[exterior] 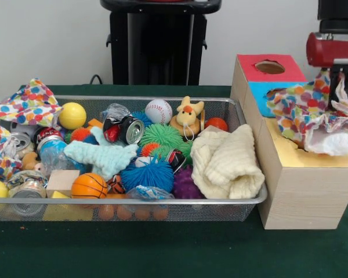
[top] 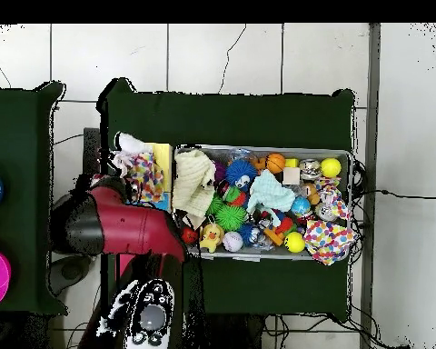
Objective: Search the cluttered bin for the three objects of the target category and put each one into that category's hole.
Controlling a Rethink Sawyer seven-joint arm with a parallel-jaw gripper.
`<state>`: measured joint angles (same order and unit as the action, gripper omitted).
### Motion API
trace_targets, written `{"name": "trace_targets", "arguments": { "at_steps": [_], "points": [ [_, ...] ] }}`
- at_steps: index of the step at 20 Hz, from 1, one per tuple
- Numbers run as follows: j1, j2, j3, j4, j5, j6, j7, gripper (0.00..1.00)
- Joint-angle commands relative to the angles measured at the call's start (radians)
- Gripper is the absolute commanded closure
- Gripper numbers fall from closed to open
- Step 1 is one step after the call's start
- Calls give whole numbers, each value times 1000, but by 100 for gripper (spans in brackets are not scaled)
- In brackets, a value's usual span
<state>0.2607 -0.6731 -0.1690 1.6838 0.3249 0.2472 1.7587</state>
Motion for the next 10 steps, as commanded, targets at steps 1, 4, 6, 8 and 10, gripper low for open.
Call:
{"name": "trace_targets", "arguments": {
  "at_steps": [1,4,6,8,10],
  "points": [
    [25,-30,-85,-25,73,207,324,100],
    [22,-40,-75,-19,89,221,317,100],
    [13,-38,-63,-11,92,204,294,100],
    [-37,-29,-7,31,93,121,244,100],
    [-103,-6,76,80,83,1,202,100]
  ]
}}
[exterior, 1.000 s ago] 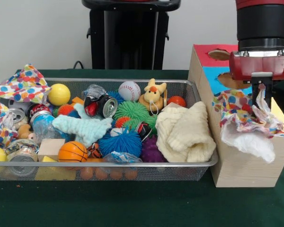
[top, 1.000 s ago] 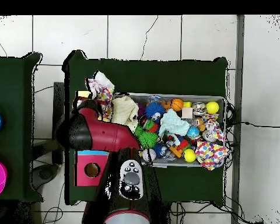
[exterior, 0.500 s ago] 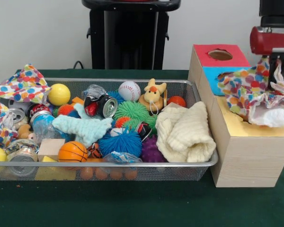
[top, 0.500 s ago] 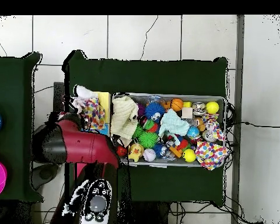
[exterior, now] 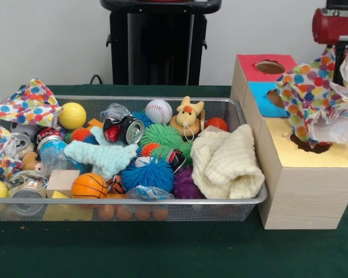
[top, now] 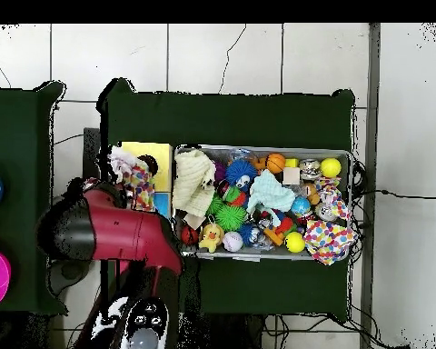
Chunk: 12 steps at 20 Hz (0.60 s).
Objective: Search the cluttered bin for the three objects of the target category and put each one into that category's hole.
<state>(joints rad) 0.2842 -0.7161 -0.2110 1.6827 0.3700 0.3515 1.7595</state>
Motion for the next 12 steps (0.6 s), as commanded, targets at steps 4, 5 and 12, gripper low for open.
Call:
{"name": "trace_targets", "arguments": {
  "at_steps": [4,5,12],
  "points": [
    [-193,65,201,100,2,-194,174,100],
    [-205,73,215,101,-8,-209,170,100],
    [-251,115,270,113,-45,-289,169,100]
  ]
}}
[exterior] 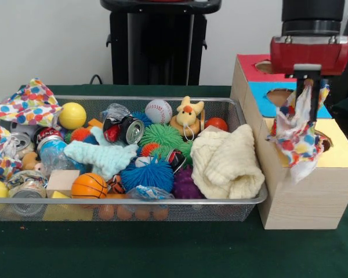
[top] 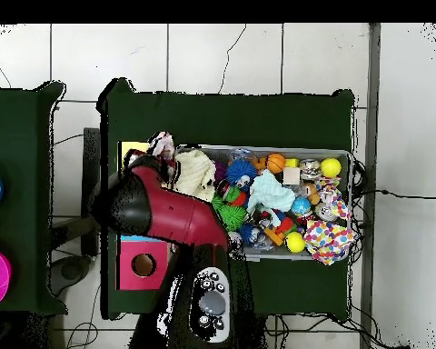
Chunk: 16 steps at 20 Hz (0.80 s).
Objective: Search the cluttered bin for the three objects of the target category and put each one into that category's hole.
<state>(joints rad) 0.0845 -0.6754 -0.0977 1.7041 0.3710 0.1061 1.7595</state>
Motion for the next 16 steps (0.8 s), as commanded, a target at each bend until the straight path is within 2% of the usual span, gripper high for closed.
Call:
{"name": "trace_targets", "arguments": {
  "at_steps": [1,9,16],
  "points": [
    [-56,78,164,97,-48,-57,173,100],
    [-67,108,192,119,-32,-109,209,100],
    [6,98,126,136,52,-86,281,100]
  ]
}}
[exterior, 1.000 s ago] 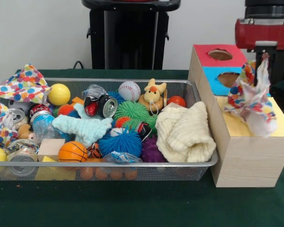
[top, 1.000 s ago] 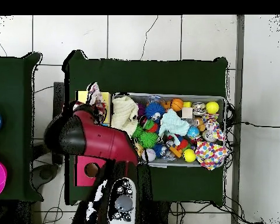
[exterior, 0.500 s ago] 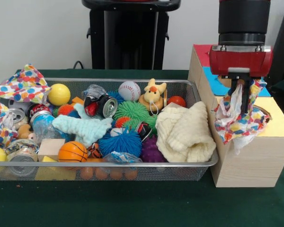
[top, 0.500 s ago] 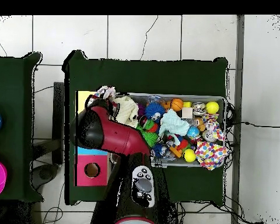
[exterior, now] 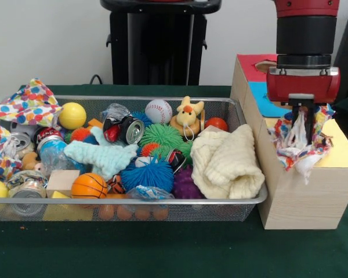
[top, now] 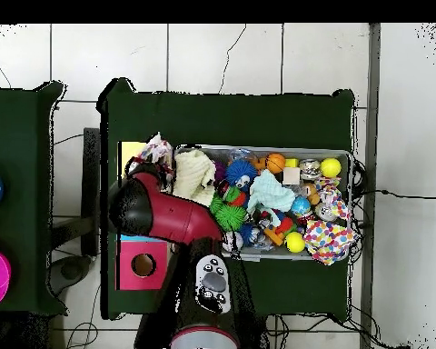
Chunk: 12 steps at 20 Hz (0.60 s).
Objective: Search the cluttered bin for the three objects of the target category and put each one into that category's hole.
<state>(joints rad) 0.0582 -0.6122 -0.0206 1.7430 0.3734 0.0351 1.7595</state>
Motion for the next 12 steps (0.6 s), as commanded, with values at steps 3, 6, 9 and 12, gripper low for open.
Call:
{"name": "trace_targets", "arguments": {
  "at_steps": [3,6,9,12],
  "points": [
    [33,38,49,99,65,-2,285,100],
    [18,34,77,124,86,7,303,100],
    [19,31,84,137,98,3,306,100],
    [15,43,88,139,96,-13,294,100]
  ]
}}
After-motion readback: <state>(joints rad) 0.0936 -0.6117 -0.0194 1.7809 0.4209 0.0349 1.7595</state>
